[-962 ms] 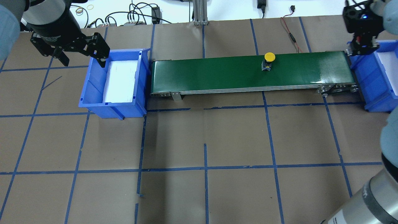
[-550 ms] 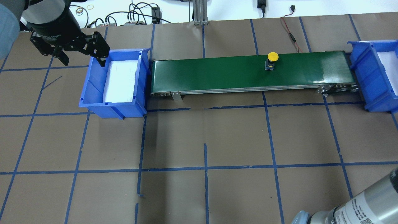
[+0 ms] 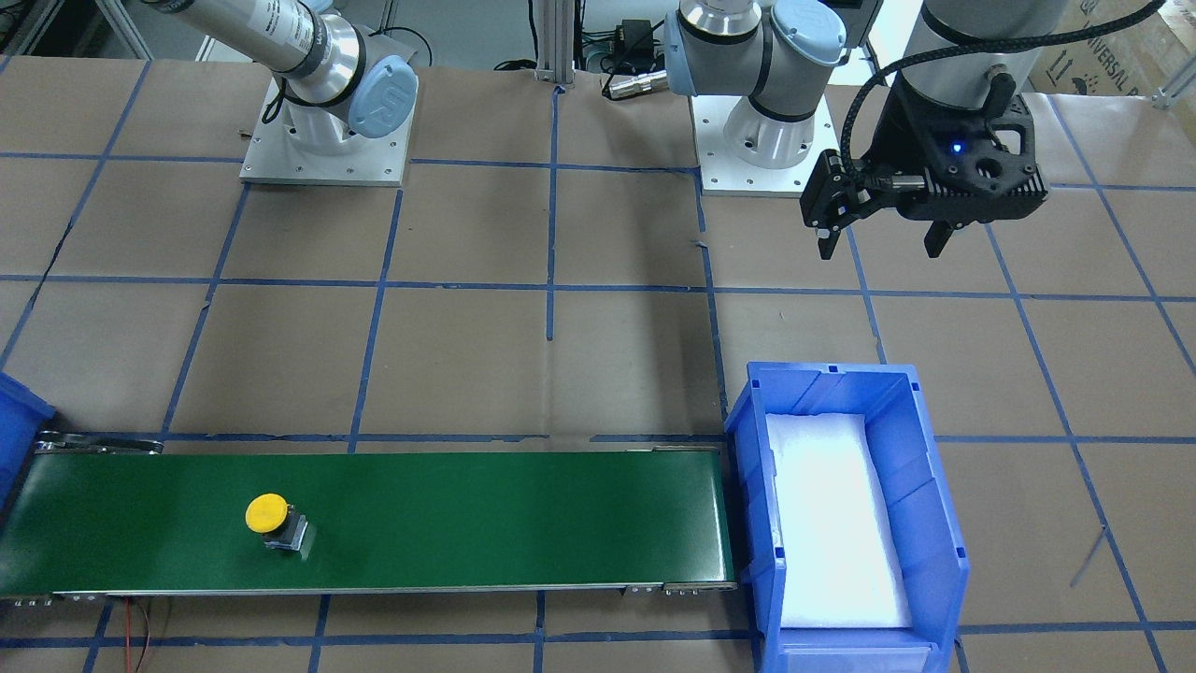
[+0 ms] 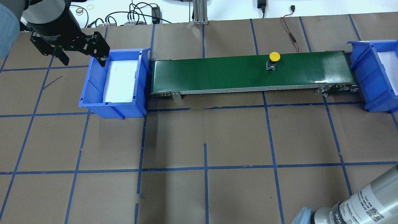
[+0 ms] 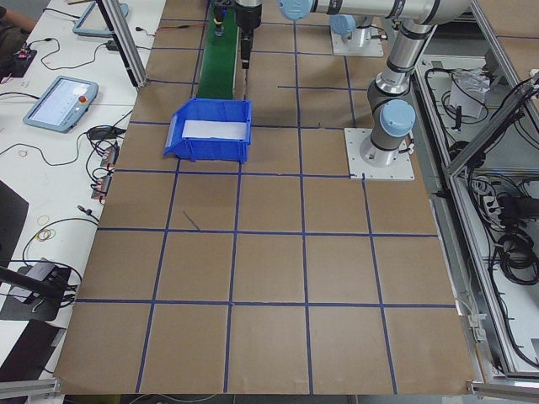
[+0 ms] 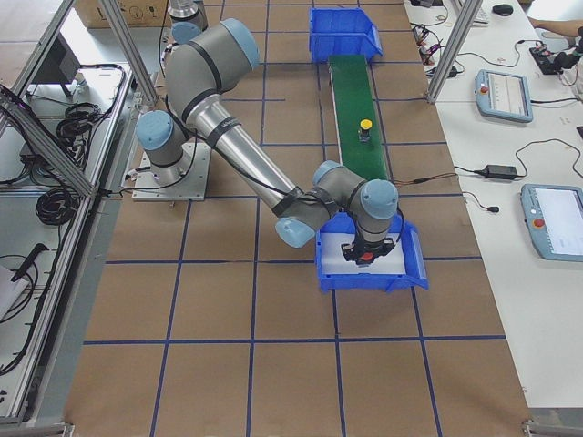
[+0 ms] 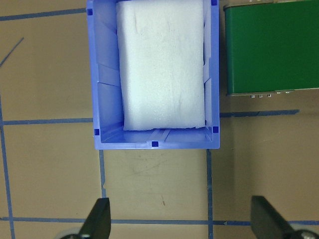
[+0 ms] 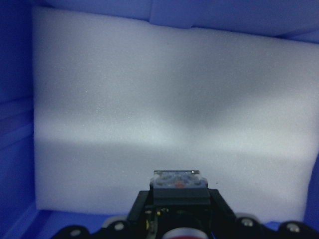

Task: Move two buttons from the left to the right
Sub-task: 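Lift the red button with the right gripper and drop it into the bin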

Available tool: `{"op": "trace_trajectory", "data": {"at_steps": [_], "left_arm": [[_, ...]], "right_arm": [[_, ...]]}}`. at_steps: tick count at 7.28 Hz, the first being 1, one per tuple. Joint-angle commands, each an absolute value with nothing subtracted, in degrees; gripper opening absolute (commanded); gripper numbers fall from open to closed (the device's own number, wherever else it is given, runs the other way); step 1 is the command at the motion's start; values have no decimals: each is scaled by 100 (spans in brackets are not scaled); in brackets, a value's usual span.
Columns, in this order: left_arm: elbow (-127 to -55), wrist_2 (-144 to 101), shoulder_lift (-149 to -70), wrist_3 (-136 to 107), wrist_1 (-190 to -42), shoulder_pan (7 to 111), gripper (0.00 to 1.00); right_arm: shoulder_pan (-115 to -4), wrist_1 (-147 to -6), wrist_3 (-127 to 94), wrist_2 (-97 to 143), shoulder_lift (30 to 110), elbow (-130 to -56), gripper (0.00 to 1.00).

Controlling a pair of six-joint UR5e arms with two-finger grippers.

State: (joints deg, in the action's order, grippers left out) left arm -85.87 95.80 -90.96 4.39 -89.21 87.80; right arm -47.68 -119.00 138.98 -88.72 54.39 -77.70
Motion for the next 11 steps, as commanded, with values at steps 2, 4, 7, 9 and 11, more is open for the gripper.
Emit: {"op": "trace_trajectory", "data": {"at_steps": [2, 4, 7, 9, 11], "left_arm": [[-8578, 9580, -9097, 431, -8921, 8798, 100], [-8578, 9589, -9097, 439, -8921, 8798, 100], [-8587, 9589, -9097, 431, -8921, 8807, 100], [-8596, 9589, -9097, 439, -8921, 8807, 100], [-8596, 9589, -9097, 439, -8921, 8807, 100]], "right_arm": [[-4764, -11944, 14045, -8859, 5291, -7926, 14], [-4764, -12155, 14045, -8886, 5309, -8094, 22], [-4764, -12138, 14045, -8903, 5387, -8077, 100], [-4772, -11615, 14010, -8886, 5895, -8042, 100], [-4921, -11104, 13923, -8825, 6370, -8042, 100]]}}
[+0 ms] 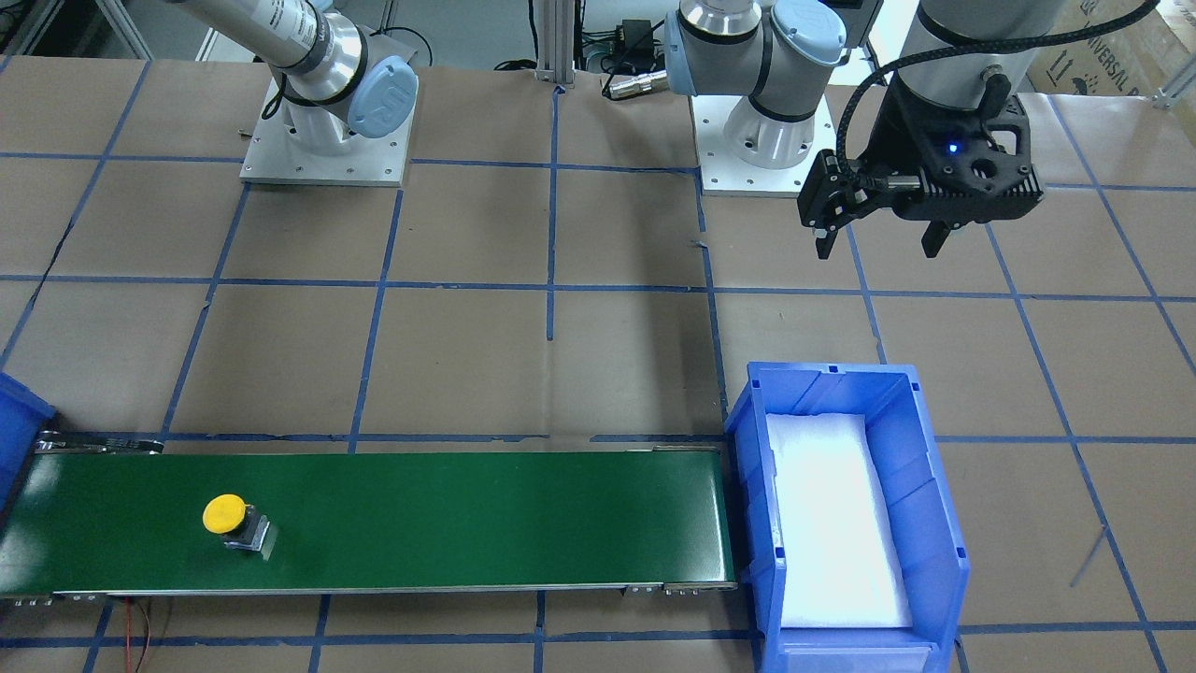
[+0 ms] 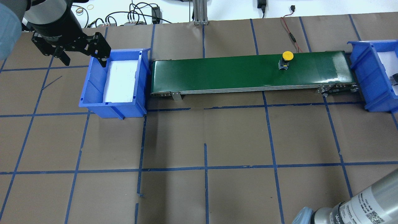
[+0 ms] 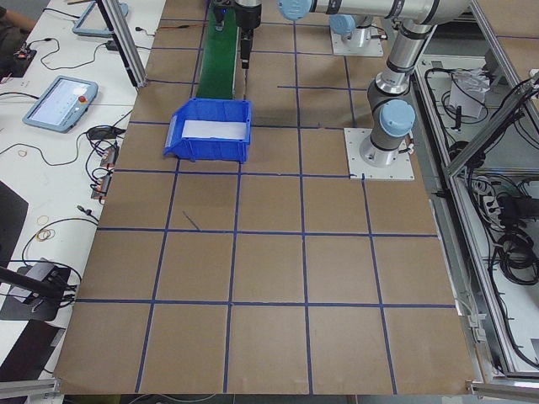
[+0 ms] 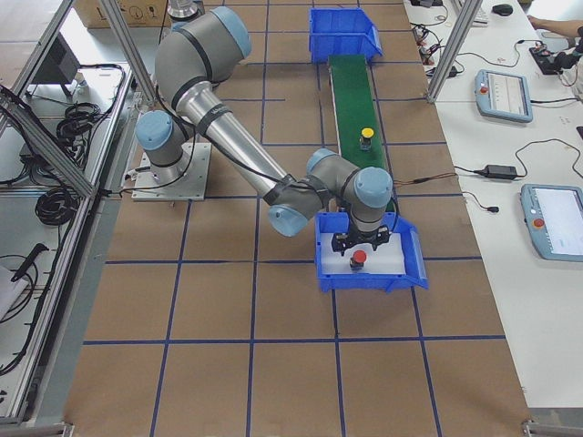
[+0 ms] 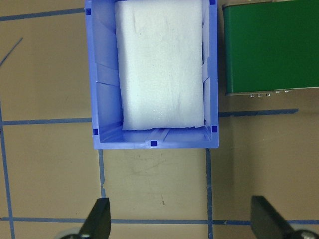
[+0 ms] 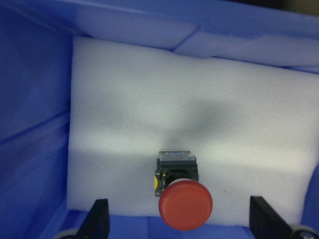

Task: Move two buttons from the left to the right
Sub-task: 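Move the right gripper back over the belt end above the yellow button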

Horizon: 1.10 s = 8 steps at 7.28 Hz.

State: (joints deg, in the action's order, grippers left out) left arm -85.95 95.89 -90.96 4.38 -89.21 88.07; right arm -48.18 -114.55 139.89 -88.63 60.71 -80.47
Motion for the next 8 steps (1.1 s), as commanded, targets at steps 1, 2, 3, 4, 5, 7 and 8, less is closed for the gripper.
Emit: {"op": "trace_trajectory", "data": {"at_steps": [1, 2, 3, 4, 5, 7, 8], "left_arm": [[-8596, 9589, -9097, 431, -8921, 8807, 100], [-8596, 9589, -9097, 431, -8921, 8807, 100], [-8596, 9589, -9097, 431, -8921, 8807, 100], [-8596, 9589, -9097, 439, -8921, 8815, 100], [-8596, 9589, -9097, 439, -8921, 8807, 100], [-8604, 9589, -9097, 431, -8921, 8815, 100], [-8604, 9580, -9097, 439, -8921, 8807, 100]], "right_arm": [[-5244, -11048, 13530, -8824, 6416, -8042, 100], [-5639, -11048, 13283, -8807, 6407, -8042, 100], [-6147, -11057, 12915, -8789, 6381, -8051, 100], [-6526, -11065, 12372, -8780, 6337, -8051, 100], [-6739, -11100, 11888, -8624, 6198, -8042, 100], [-7416, -11415, 10806, -8525, 5890, -7990, 100], [-7435, -11434, 10776, -8543, 5845, -7928, 100]]}}
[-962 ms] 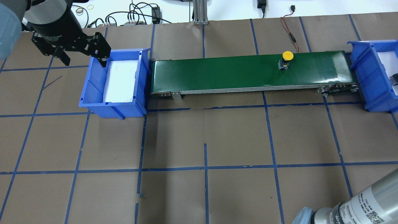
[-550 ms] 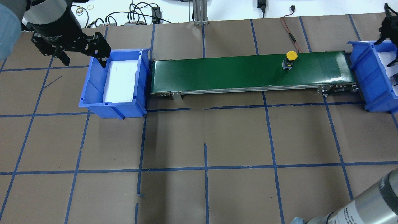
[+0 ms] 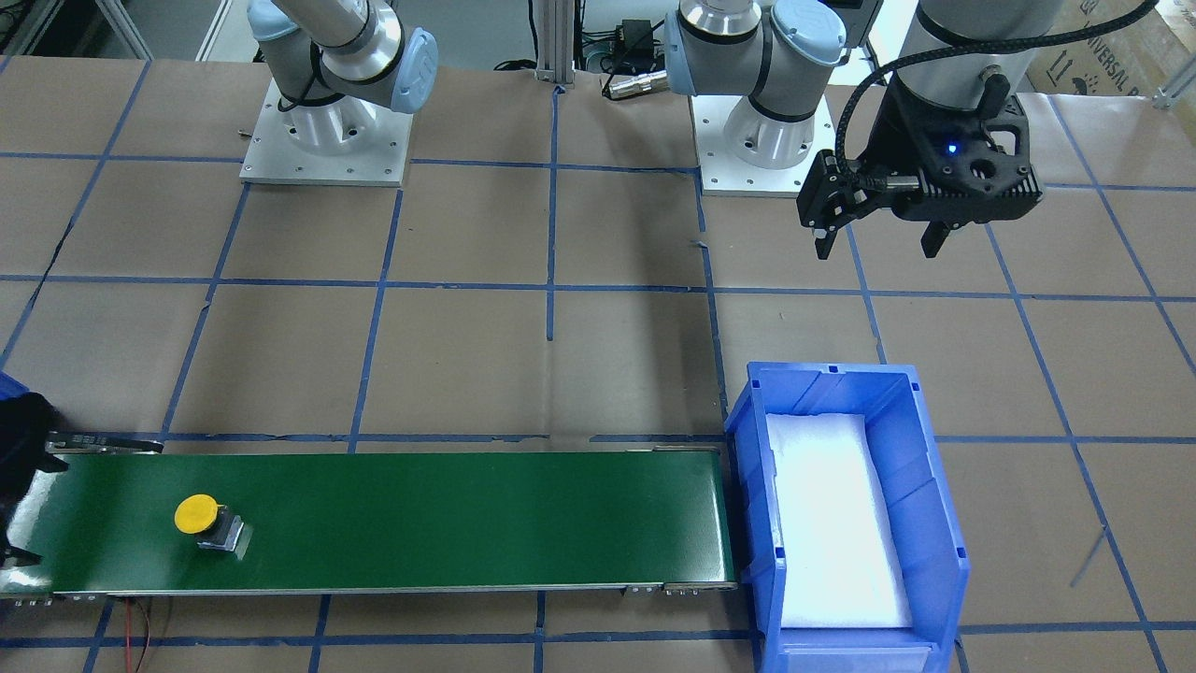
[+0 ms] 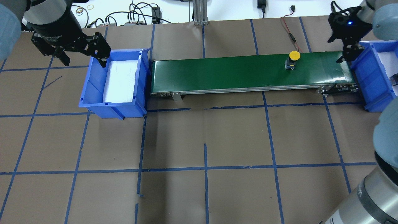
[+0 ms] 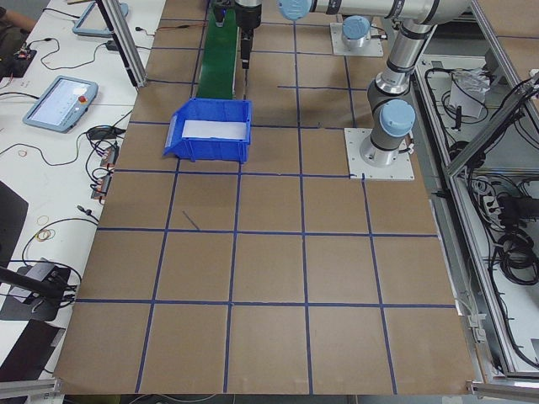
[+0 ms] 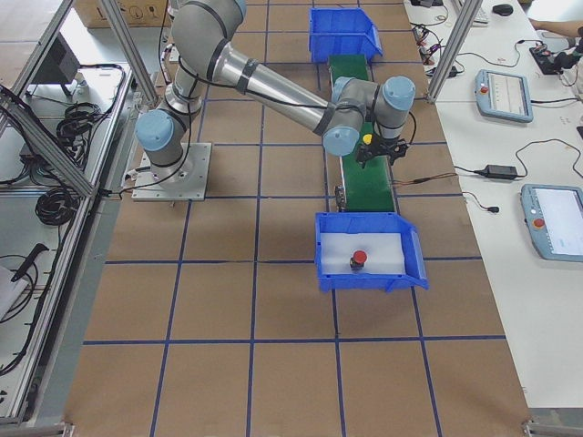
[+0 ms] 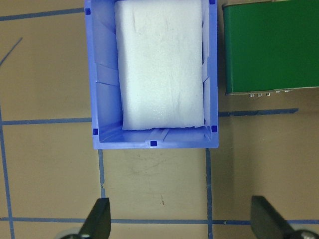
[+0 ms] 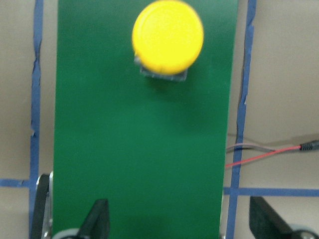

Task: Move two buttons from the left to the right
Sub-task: 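Move the right gripper back over the belt end above the yellow button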

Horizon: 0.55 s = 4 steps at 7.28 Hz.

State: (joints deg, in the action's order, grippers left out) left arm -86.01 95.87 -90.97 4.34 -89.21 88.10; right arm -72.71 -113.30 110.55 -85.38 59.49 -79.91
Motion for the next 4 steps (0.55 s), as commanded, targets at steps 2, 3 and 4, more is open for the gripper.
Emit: {"op": "trace_trajectory", "data": {"at_steps": [2, 3, 4], "left_arm": [[-8587, 9580, -9097, 431, -8921, 8807, 100], [-8587, 9580, -9097, 439, -8921, 8807, 100], [-8578, 9580, -9097, 431, -8921, 8815, 100]], "right_arm": [[-7584, -11461, 10513, -8709, 5836, -7936, 100], [-7689, -11461, 10233, -8762, 5827, -7971, 100], [-7734, -11452, 10222, -9032, 5836, -8006, 100]]}}
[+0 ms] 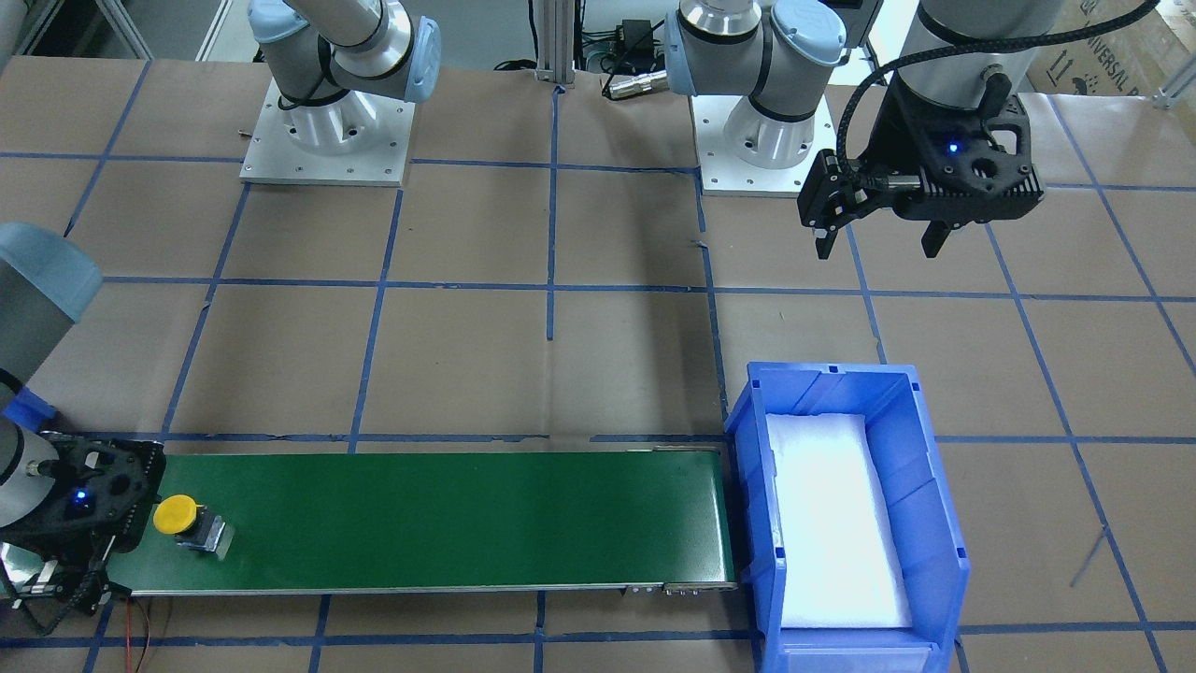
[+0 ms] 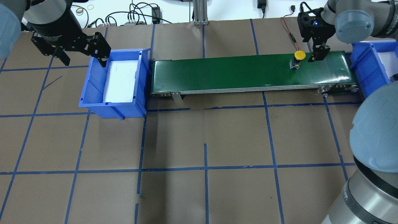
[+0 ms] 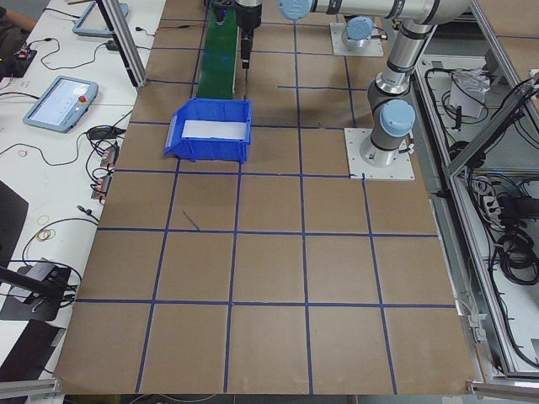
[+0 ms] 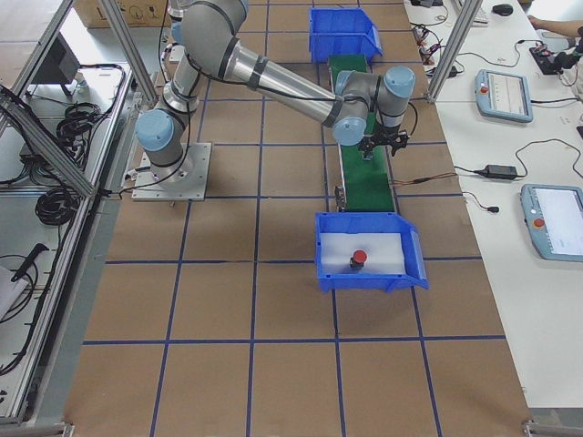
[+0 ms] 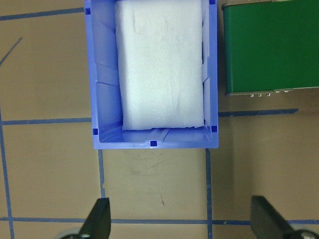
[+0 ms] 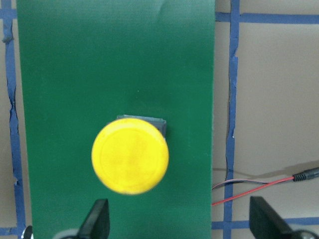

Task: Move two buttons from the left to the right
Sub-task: 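Lower the right gripper onto the yellow button and close on it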

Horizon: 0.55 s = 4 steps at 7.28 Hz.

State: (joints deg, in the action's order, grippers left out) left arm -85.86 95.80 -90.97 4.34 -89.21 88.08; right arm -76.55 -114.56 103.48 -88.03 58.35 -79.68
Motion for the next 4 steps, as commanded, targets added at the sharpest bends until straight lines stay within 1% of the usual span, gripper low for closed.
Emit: {"op": "trace_trajectory", "data": {"at_steps": [1, 4], "left_arm": [[-8587, 9589, -9097, 439, -8921, 8815, 100], [-8596, 9589, -9088, 431, -8921, 8815, 100]], "right_arm": [[-7778, -11443, 10222, -9061, 5836, -8085, 100], [-7778, -11435, 10213, -9132, 5827, -8156, 100]]}}
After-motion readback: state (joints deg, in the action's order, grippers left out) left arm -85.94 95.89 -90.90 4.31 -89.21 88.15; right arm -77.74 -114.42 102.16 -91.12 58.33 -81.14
